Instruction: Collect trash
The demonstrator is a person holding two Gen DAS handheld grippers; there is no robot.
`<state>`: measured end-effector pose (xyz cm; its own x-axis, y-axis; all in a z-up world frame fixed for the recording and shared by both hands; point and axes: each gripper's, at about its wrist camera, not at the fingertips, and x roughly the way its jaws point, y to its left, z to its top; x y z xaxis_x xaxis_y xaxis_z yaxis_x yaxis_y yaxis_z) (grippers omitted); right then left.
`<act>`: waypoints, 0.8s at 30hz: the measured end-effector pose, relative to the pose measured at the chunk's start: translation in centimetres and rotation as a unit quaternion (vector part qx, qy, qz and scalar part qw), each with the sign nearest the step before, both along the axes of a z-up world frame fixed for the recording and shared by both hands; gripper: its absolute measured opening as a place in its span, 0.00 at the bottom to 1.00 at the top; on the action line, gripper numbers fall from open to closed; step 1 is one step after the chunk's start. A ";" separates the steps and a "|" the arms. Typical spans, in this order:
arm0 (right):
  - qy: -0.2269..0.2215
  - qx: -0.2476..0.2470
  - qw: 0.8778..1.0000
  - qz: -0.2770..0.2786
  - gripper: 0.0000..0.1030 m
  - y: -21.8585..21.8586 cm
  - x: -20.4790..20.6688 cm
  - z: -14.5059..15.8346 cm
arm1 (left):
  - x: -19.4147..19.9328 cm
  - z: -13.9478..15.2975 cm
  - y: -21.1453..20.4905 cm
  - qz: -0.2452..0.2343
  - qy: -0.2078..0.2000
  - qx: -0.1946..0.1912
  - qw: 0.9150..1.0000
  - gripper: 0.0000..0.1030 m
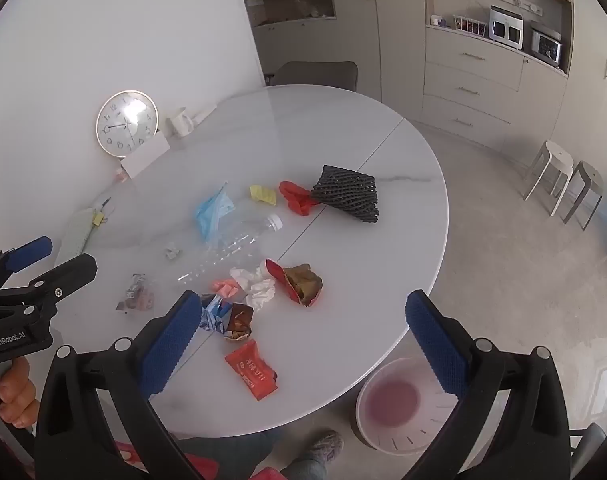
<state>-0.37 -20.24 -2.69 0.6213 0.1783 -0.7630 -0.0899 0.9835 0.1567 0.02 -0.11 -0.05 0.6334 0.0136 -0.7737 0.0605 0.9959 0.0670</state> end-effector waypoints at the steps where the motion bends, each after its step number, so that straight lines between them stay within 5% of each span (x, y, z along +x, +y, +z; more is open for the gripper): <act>1: 0.001 0.000 1.000 0.000 0.98 0.0 0.0 0.0 | 0.0 0.0 0.1 -0.005 0.002 -0.014 1.000 0.94; 24: 0.003 0.011 1.000 0.000 0.98 -0.6 1.8 -0.4 | 1.1 -0.6 -0.2 0.001 0.011 -0.016 1.000 0.94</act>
<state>1.38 -20.88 -3.04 0.6171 0.1946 -0.7624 -0.0880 0.9799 0.1788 1.13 -0.28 -0.66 0.6163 -0.0104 -0.7875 0.0602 0.9976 0.0340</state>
